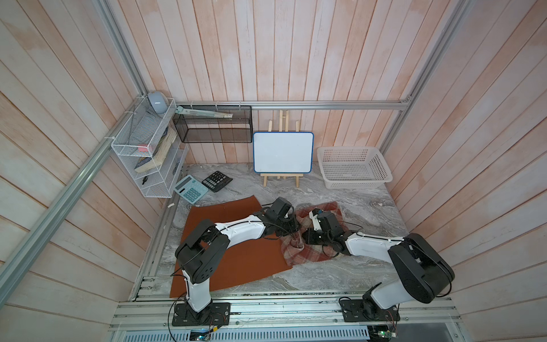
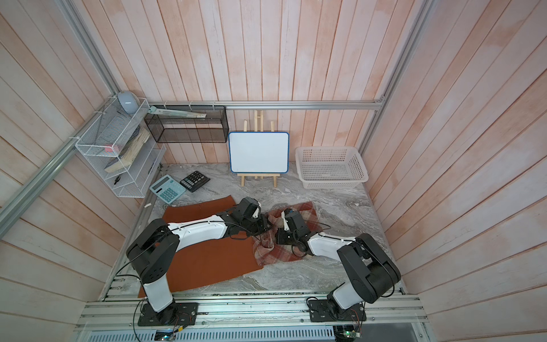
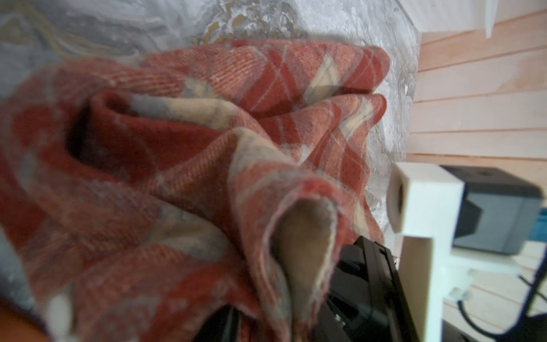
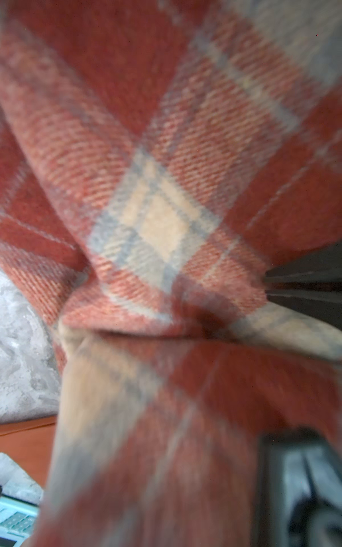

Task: Roll up the skirts
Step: Roll the skirt at the center of the board.

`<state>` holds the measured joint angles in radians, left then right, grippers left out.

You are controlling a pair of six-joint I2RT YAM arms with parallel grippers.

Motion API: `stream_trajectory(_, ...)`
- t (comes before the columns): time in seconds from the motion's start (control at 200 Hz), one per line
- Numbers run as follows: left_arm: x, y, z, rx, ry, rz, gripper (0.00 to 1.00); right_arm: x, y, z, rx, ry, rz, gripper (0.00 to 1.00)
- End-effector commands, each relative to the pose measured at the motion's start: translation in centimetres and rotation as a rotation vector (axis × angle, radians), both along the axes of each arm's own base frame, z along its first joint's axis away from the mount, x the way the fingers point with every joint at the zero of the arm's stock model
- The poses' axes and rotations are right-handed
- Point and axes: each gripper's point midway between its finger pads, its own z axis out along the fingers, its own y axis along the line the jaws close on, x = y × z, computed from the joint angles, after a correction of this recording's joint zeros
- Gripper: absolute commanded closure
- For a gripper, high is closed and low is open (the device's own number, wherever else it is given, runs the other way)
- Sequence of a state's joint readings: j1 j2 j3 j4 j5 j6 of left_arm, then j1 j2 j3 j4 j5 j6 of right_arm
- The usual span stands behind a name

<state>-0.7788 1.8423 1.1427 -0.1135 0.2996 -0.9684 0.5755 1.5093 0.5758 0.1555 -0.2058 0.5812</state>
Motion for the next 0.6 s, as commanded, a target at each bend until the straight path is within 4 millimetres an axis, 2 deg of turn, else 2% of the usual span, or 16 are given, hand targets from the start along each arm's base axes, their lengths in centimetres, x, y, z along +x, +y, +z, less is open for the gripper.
stream_trajectory(0.0, 1.0, -1.6, 2.1, -0.071, -0.082, -0.007, 0.52, -1.8, -0.5, -1.8, -0.028, 0.084, 0.011, 0.86)
stream_trajectory(0.08, 1.2, -1.6, 3.3, -0.085, -0.127, -0.003, 0.33, -2.0, -0.6, -2.0, -0.027, 0.090, 0.001, 0.85)
stream_trajectory(0.14, 1.4, -1.4, 3.9, -0.081, -0.156, 0.000, 0.32, -2.0, -1.2, -1.7, -0.043, 0.081, -0.020, 0.85)
stream_trajectory(0.22, 1.6, -1.3, 4.4, -0.085, -0.183, -0.001, 0.30, -1.9, -2.3, -0.3, -0.083, 0.046, -0.057, 0.85)
stream_trajectory(0.355, 1.4, -1.6, 4.6, -0.134, -0.188, -0.002, 0.25, -1.6, -4.6, 3.7, -0.146, -0.047, -0.118, 0.83)
stream_trajectory(0.365, 1.4, -1.7, 4.6, -0.137, -0.189, -0.003, 0.22, -1.6, -4.7, 4.1, -0.149, -0.053, -0.121, 0.83)
stream_trajectory(0.38, 1.4, -1.7, 4.7, -0.142, -0.192, -0.005, 0.05, -1.6, -4.9, 4.5, -0.154, -0.063, -0.125, 0.83)
stream_trajectory(0.395, 1.5, -1.8, 4.9, -0.147, -0.195, -0.006, 0.00, -1.6, -5.2, 5.0, -0.158, -0.073, -0.131, 0.83)
stream_trajectory(0.505, 1.7, -2.4, 5.4, -0.163, -0.214, -0.025, 0.00, -1.8, -5.3, 7.9, -0.120, -0.131, -0.136, 0.83)
stream_trajectory(0.59, 1.7, -2.7, 5.4, -0.169, -0.214, -0.039, 0.00, -2.1, -3.7, 9.3, -0.033, -0.141, -0.086, 0.87)
